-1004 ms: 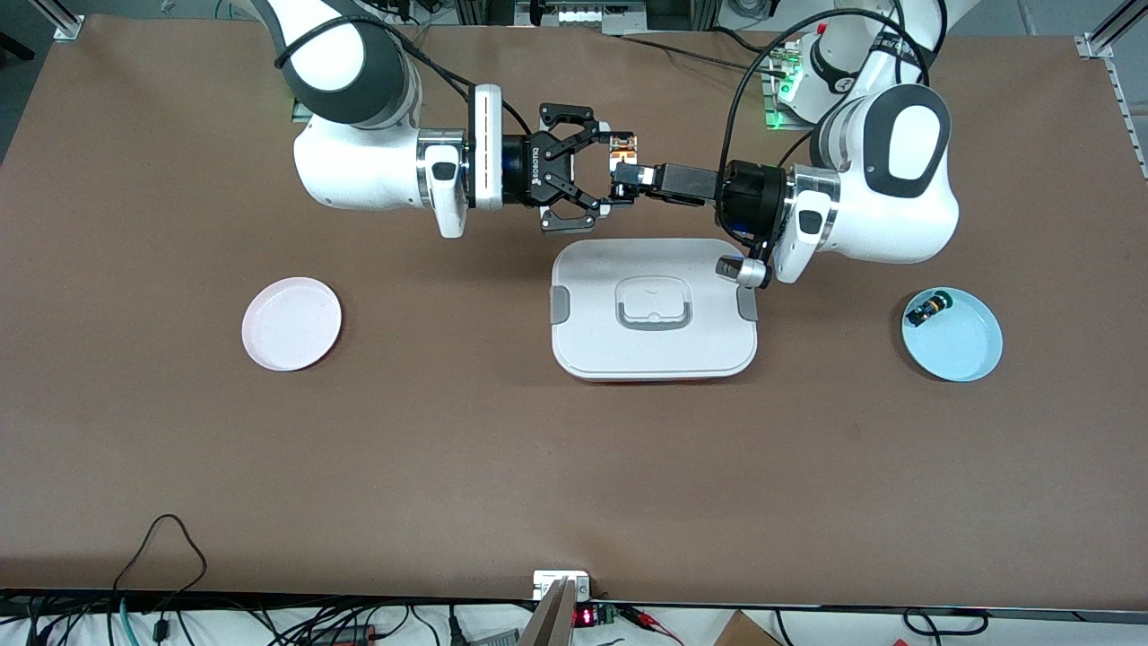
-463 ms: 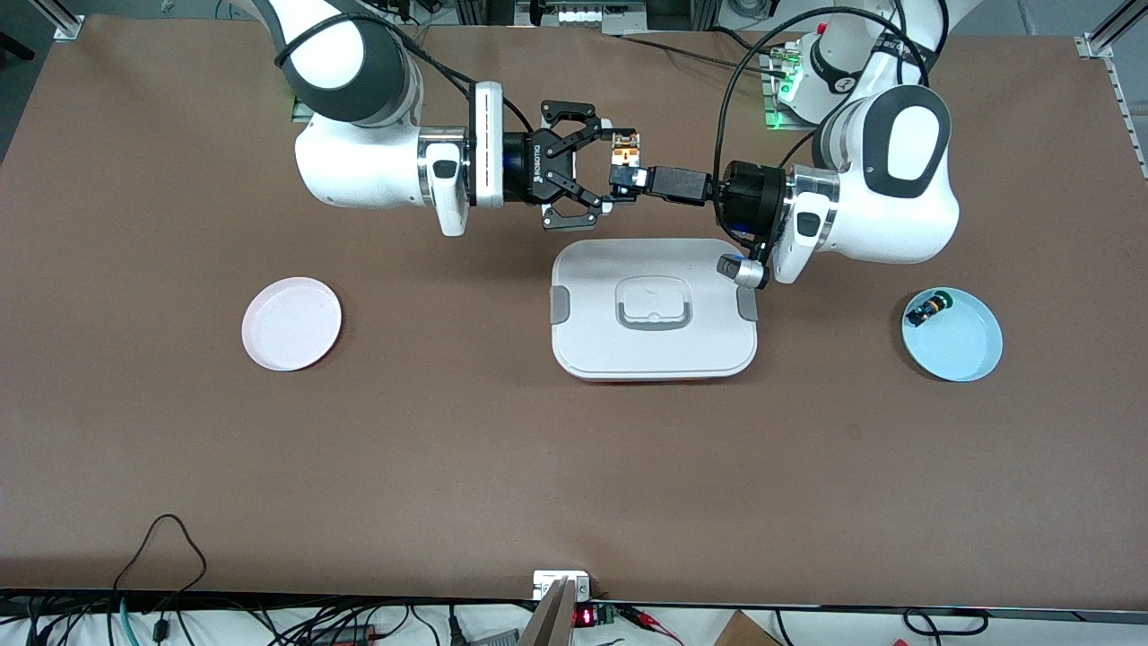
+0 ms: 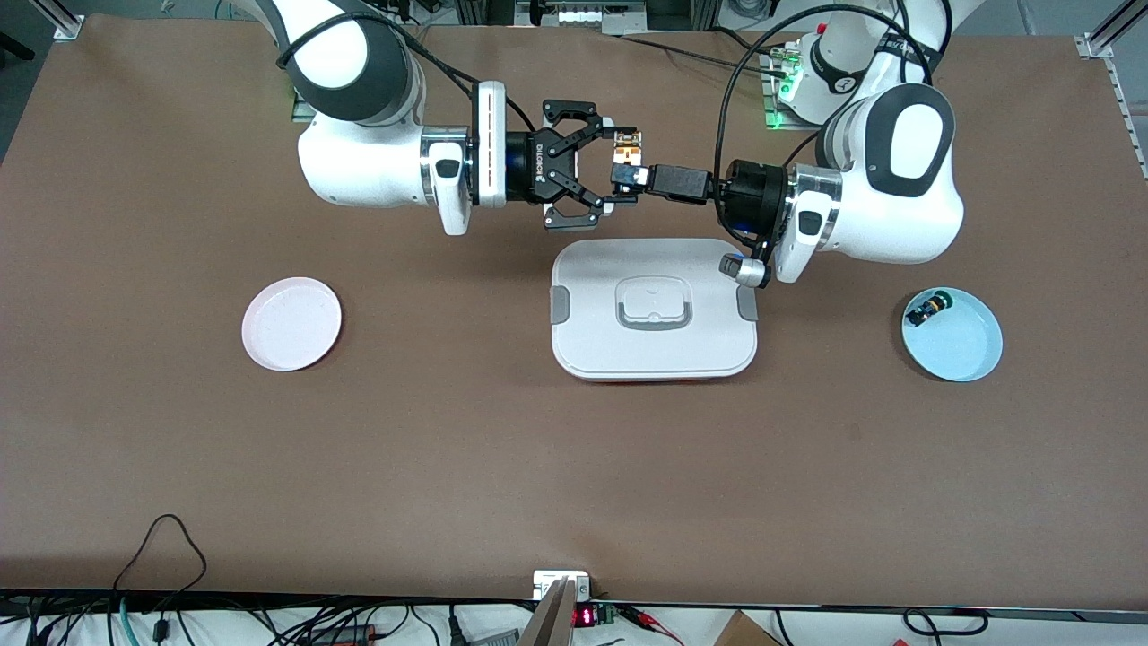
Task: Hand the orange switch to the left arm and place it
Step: 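Close the left gripper on the switch held by the right gripper, then open the right gripper while the left gripper carries the switch away, then lower the switch into the blue bowl while the right gripper withdraws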
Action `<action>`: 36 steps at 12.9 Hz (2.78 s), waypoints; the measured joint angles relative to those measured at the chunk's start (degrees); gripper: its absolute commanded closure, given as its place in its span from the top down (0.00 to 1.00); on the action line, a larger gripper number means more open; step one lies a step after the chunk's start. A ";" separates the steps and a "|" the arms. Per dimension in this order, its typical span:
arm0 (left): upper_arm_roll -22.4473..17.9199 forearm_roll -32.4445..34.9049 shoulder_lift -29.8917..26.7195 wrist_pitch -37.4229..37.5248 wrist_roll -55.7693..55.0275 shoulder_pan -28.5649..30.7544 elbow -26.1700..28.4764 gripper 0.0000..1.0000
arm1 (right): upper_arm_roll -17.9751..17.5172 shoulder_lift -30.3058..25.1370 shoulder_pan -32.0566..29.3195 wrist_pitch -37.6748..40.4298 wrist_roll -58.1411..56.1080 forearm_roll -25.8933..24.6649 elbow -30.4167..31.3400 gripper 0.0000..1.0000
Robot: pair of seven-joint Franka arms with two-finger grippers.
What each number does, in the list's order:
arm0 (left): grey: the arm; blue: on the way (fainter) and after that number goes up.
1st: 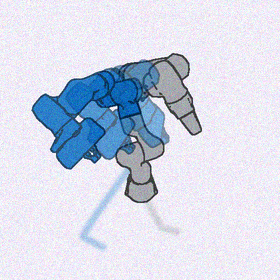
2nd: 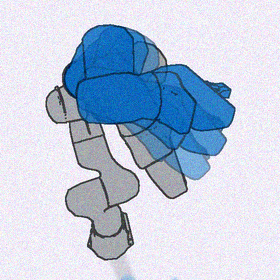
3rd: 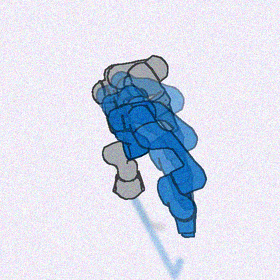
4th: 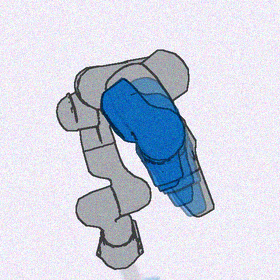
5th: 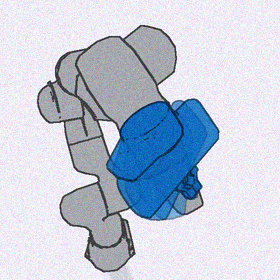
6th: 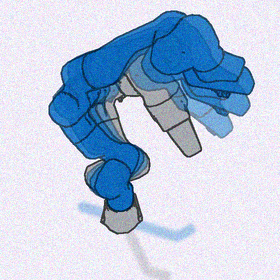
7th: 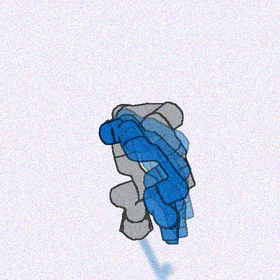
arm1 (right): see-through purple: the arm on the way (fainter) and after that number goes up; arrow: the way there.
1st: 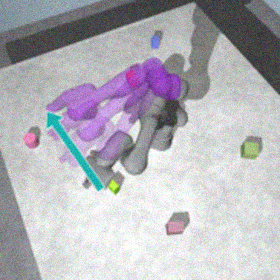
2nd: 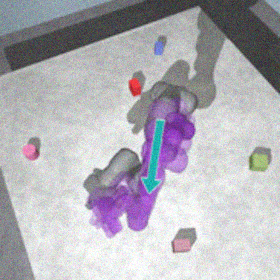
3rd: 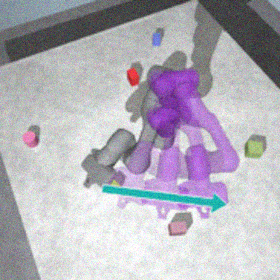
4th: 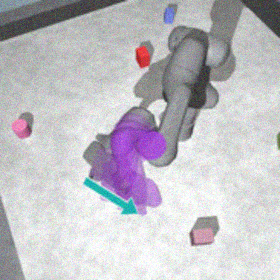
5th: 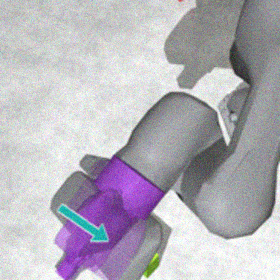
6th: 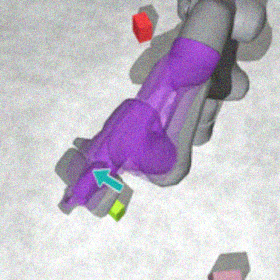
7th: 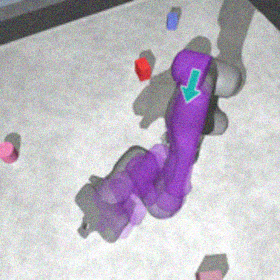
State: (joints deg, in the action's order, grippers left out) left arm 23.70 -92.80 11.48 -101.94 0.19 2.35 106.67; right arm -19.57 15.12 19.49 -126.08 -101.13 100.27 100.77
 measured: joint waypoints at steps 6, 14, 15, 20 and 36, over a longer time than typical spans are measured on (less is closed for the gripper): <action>-0.22 1.44 -0.02 1.22 -0.68 0.48 -0.69 0.21 | 0.36 0.04 -1.15 -0.88 0.10 0.08 0.53 1.00; -0.81 28.81 0.89 10.60 -4.37 9.41 -5.34 0.20 | 0.72 -2.72 -11.76 2.48 5.46 -6.79 6.74 1.00; -0.87 34.08 1.54 12.07 -4.31 10.52 -6.76 0.20 | 0.72 -3.30 -12.07 2.49 9.23 -9.98 7.47 1.00; -0.84 58.56 7.26 19.97 -2.21 11.34 -18.19 0.20 | 0.74 -5.30 -14.82 4.89 31.14 -26.39 9.93 1.00; -1.25 113.27 15.84 6.03 50.59 17.44 -16.33 0.20 | 5.44 -9.19 -18.18 34.40 107.89 -107.58 -4.11 1.00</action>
State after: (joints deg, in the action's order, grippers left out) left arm 22.45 20.47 27.32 -95.91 50.78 19.79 90.34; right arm -14.12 5.93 1.31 -91.68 6.76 -7.31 96.66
